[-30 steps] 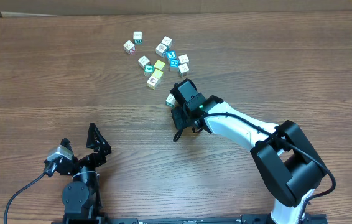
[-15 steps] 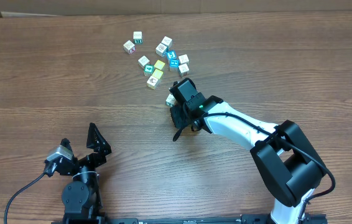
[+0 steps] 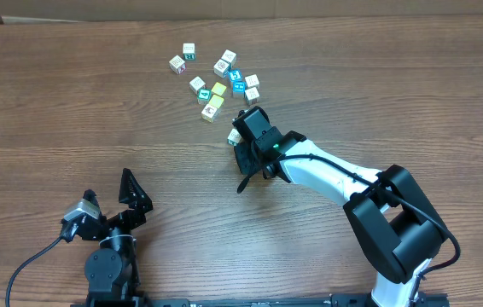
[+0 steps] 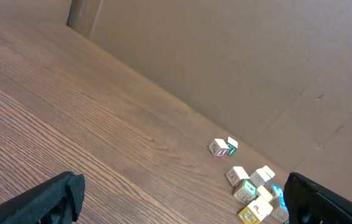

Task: Form a circle
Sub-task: 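Lower the held blue X block beside the cream 3 block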

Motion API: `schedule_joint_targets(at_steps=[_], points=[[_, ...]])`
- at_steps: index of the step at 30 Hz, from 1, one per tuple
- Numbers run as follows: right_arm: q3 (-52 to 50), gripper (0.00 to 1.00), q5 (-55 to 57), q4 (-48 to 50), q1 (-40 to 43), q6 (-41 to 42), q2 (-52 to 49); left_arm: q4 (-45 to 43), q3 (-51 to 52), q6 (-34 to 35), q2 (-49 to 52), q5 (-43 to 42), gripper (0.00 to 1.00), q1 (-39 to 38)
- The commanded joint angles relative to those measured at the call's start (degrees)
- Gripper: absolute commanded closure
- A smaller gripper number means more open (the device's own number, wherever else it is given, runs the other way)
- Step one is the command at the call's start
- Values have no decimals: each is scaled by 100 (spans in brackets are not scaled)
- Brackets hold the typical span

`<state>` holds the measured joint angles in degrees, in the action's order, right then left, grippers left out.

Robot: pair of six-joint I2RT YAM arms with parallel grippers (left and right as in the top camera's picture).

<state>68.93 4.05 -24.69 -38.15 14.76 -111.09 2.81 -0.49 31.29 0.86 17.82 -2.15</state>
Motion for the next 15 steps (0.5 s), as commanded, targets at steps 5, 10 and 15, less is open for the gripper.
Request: schedule_joint_targets(at_steps=[5, 10, 15], points=[[-46, 69, 85, 85, -4, -20, -94, -2, 22, -68, -55, 61, 0, 0], [-46, 68, 83, 109, -4, -20, -157, -2, 22, -68, -55, 61, 0, 0], [-46, 65, 83, 116, -4, -15, -157, -2, 22, -68, -55, 61, 0, 0]])
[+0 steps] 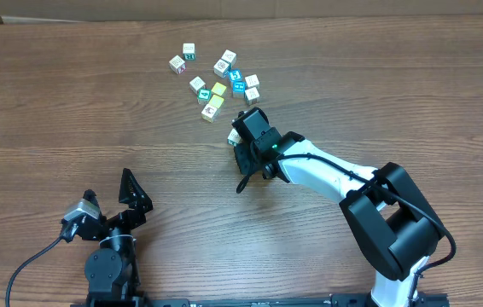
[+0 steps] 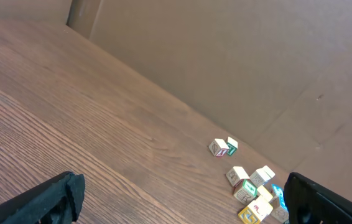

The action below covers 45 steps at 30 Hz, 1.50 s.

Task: Form a circle
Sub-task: 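Lower the held blue X block beside the cream 3 block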

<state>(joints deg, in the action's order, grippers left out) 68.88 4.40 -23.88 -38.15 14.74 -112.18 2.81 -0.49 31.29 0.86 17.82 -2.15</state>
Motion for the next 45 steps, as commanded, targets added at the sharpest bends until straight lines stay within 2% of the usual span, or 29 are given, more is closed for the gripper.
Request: schedule_joint_targets(at_steps=[1, 8, 45], points=[[-42, 65, 46, 24, -4, -7, -48, -2, 22, -68, -55, 61, 0, 0], [-42, 75, 37, -20, -4, 2, -46, -2, 22, -68, -55, 61, 0, 0], [-42, 75, -63, 4, -122, -24, -46, -2, 22, -68, -57, 61, 1, 0]])
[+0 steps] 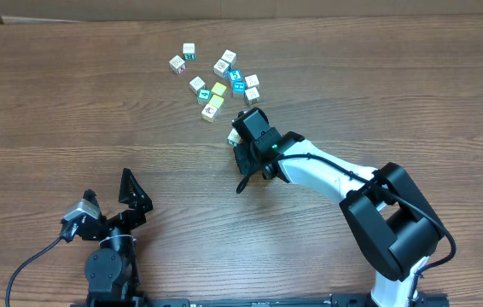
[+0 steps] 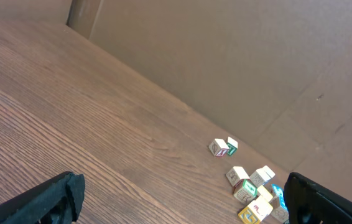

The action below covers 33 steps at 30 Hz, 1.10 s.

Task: Form a circle
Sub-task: 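Lower the held blue X block beside the cream 3 block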

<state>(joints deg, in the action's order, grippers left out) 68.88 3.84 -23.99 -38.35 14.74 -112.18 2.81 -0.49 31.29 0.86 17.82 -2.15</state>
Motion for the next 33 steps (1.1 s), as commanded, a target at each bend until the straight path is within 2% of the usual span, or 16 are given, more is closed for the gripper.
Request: schedule_joint_targets(at_steps=[1, 11, 14, 18, 33], points=[[-42, 75, 63, 15, -111, -22, -46, -2, 22, -66, -55, 61, 0, 0], [-42, 73, 127, 76, -114, -57, -46, -2, 22, -68, -55, 61, 0, 0], [-42, 70, 127, 79, -114, -129, -46, -2, 22, -68, -55, 61, 0, 0], [-42, 75, 127, 74, -111, -125, -46, -2, 22, -68, -55, 61, 0, 0], [-42, 76, 280, 15, -111, 44, -46, -2, 22, -68, -55, 61, 1, 0]])
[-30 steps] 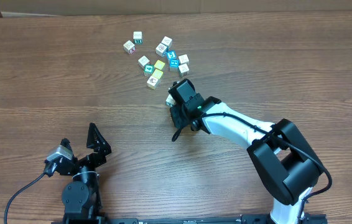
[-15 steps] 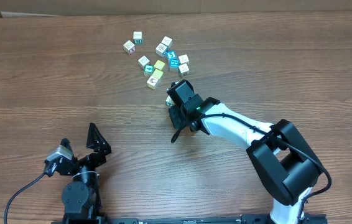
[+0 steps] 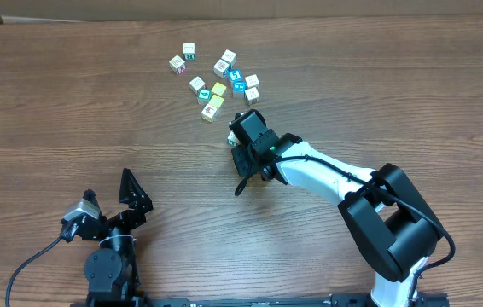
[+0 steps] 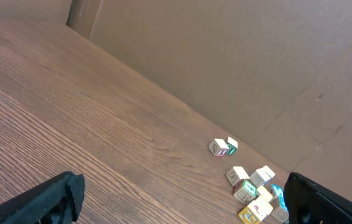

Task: Form a circle
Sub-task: 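Lower the held blue X block beside the cream 3 block, then release the blue X block and raise the right arm to the right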

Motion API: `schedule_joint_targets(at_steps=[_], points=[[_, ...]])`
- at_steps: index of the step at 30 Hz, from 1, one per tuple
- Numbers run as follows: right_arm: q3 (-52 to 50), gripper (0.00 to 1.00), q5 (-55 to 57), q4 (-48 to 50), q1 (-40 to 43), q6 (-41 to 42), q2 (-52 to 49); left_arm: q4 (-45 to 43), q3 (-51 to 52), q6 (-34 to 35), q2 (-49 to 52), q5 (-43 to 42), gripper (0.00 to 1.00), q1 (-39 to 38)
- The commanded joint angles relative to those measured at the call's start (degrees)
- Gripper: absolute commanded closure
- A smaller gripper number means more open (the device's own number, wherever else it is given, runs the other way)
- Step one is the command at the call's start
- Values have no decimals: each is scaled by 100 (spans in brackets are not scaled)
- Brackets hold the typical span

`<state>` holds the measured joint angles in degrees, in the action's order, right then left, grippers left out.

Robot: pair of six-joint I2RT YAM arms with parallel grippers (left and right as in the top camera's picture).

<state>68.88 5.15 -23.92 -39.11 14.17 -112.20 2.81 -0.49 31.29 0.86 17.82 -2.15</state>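
Observation:
Several small picture cubes [image 3: 223,83] lie in a loose cluster at the far middle of the wooden table, with a pair of cubes [image 3: 183,57] a little to their left. The left wrist view shows the cluster [image 4: 254,186] and the pair [image 4: 223,147] far ahead. My right gripper [image 3: 240,152] is low on the table just below the cluster, against a cream cube [image 3: 233,137] that its head mostly hides; how its jaws stand is hidden. My left gripper [image 4: 182,199] rests wide open near the front left [image 3: 130,198], holding nothing.
A brown cardboard wall [image 4: 226,50] runs along the table's far edge. The right arm's white link [image 3: 327,175] stretches from its base at the front right towards the cubes.
The right gripper's head has shifted very slightly to the left by the cream cube. The cubes in the cluster and the left arm have not moved.
At every earlier moment my right gripper sat low beside the cream cube below the cluster, and my left gripper rested open at the front left. Only a very small leftward shift of the right gripper shows by now.

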Motion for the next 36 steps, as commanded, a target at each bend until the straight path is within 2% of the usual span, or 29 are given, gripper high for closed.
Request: schedule_joint_targets(at_steps=[1, 18, 25, 30, 36], points=[[-42, 75, 151, 11, -35, 96, -44, -2, 22, -68, -55, 61, 1, 0], [-42, 75, 214, 90, -35, 59, -96, -2, 22, -68, -55, 61, 1, 0], [-42, 71, 214, 98, -35, 59, -96, -2, 22, -68, -55, 61, 0, 0], [-42, 62, 214, 111, -35, 59, -96, -2, 22, -68, -55, 61, 0, 0], [-42, 58, 212, 111, -35, 61, -96, -2, 22, -68, -55, 61, 1, 0]])
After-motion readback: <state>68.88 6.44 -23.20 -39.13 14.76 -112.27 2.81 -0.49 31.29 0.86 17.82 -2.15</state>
